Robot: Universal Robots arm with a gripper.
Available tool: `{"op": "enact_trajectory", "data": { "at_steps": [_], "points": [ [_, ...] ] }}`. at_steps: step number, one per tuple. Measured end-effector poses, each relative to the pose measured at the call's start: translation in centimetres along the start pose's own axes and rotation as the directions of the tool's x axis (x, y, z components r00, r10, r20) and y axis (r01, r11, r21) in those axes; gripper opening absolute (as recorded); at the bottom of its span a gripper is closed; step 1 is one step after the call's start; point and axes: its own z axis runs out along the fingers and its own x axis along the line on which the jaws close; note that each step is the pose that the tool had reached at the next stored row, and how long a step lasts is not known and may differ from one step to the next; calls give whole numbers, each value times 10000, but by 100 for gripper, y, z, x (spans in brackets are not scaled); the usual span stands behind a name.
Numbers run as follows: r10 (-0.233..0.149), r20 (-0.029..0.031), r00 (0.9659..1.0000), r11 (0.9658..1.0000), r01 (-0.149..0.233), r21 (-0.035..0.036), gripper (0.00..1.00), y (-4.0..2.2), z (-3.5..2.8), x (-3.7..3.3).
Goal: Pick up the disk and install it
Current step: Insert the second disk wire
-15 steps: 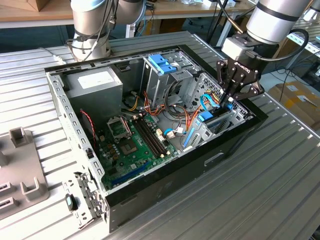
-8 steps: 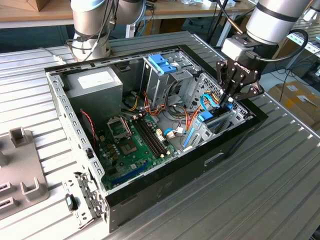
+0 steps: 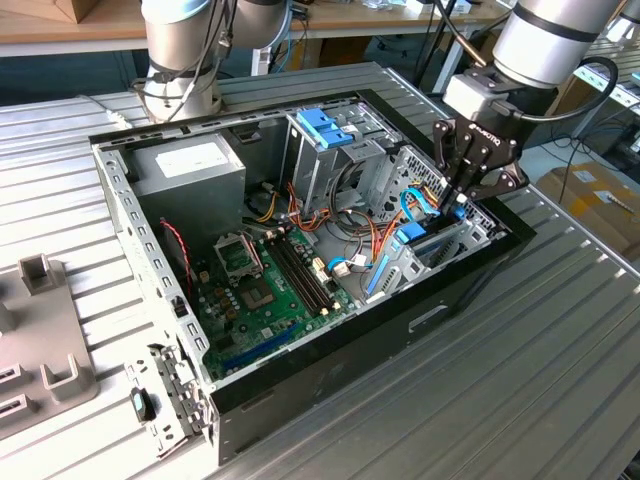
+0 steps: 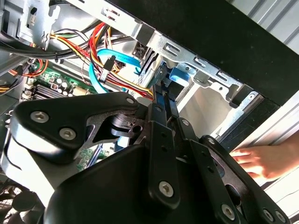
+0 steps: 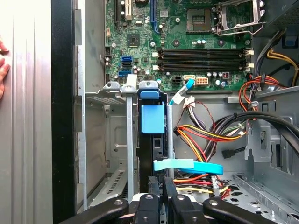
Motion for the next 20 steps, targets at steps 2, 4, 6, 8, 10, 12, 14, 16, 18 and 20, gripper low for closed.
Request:
{"op": "enact_trajectory", "data": {
  "at_steps": [2,4,6,8,10,12,14,16,18,20],
  "points": [
    [1,2,10000,10000,-1,0,16,3,0,1],
    [-1,3,10000,10000,1,0,16,4,1,0],
    [0,3,10000,10000,0,0,16,7,5,0],
    [-1,3,10000,10000,1,0,16,8,11,0],
    [0,2,10000,10000,0,0,16,8,14,0],
    [0,2,10000,10000,0,0,16,8,22,0],
    [0,4,10000,10000,0,0,16,8,23,-1],
    [0,3,10000,10000,0,0,16,8,23,-1],
    [0,7,10000,10000,0,0,16,8,19,0],
    [0,4,10000,10000,0,2,16,9,6,0]
  ]
}}
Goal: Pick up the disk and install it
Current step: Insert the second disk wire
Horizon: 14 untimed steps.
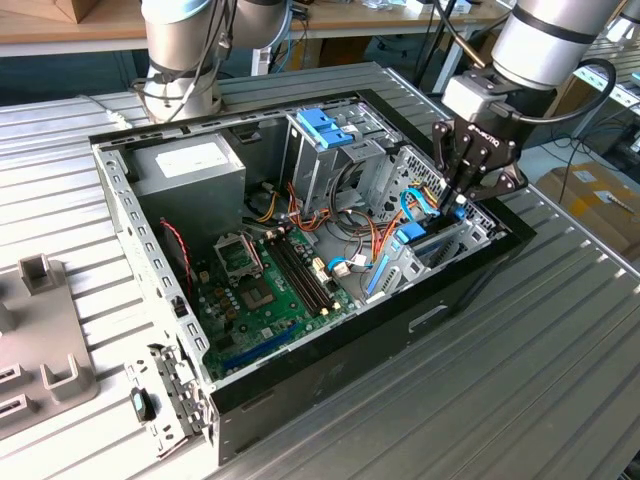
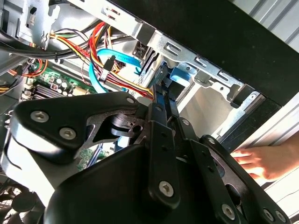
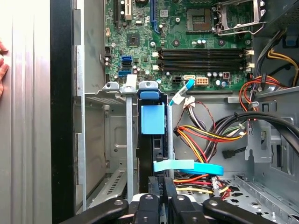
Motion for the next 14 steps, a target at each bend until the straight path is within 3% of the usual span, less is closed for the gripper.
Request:
{"op": "enact_trajectory", "data": {
  "at_steps": [4,8,14],
  "points": [
    [0,5,10000,10000,0,1,16,0,-3,0],
    [-1,49,10000,10000,1,0,16,0,-1,2],
    [-1,53,10000,10000,1,0,16,0,14,25]
  ]
}}
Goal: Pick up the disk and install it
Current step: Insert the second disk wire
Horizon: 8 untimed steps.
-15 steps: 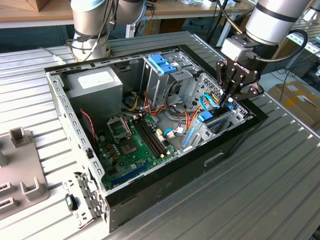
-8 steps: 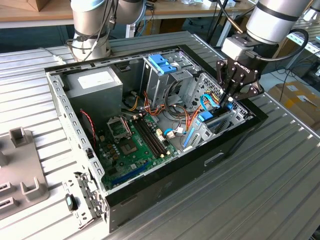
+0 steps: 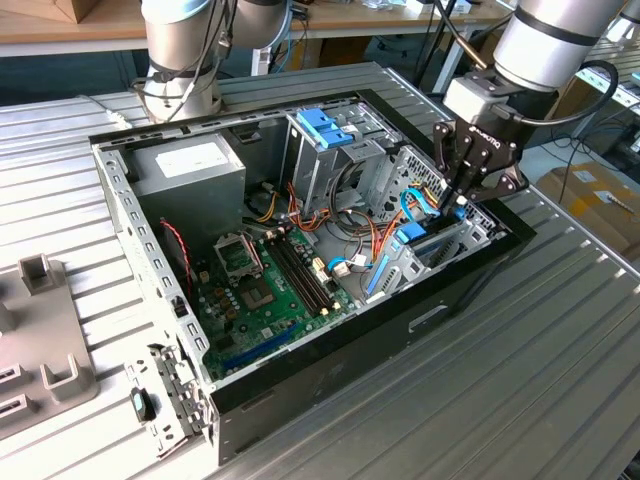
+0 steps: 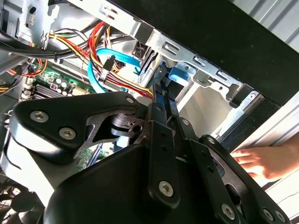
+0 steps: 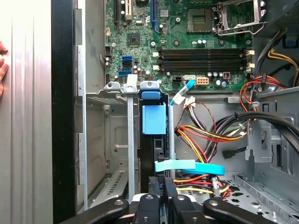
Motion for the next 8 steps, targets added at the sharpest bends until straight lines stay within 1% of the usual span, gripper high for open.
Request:
{"op": "enact_trajectory", "data": {
  "at_steps": [1,3,8],
  "points": [
    [0,4,10000,10000,0,0,16,0,0,0],
    [-1,34,10000,10000,1,0,16,0,1,1],
    [-1,40,10000,10000,1,0,16,0,-1,1]
  ]
}}
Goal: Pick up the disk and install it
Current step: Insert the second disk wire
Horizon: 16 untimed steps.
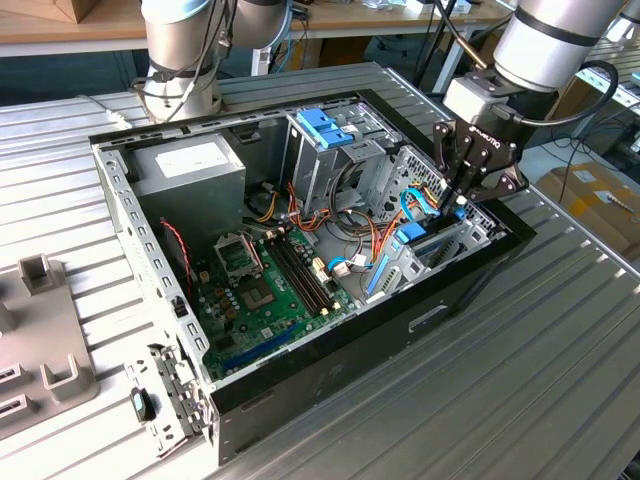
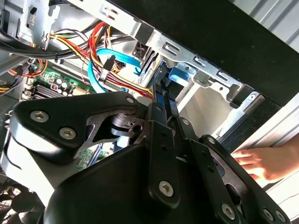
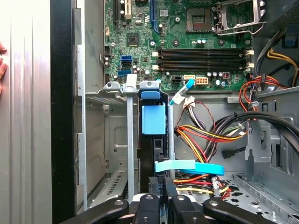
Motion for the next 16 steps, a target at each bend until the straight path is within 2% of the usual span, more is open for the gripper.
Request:
{"op": "enact_trajectory", "data": {
  "at_steps": [5,6,8,16],
  "points": [
    [0,-2,10000,10000,0,1,16,0,-18,0],
    [-1,14,10000,10000,1,2,16,0,-19,1],
    [-4,144,9999,10000,4,1,16,0,-20,2],
    [-5,157,9999,10000,5,1,16,0,-6,32]
  ]
}}
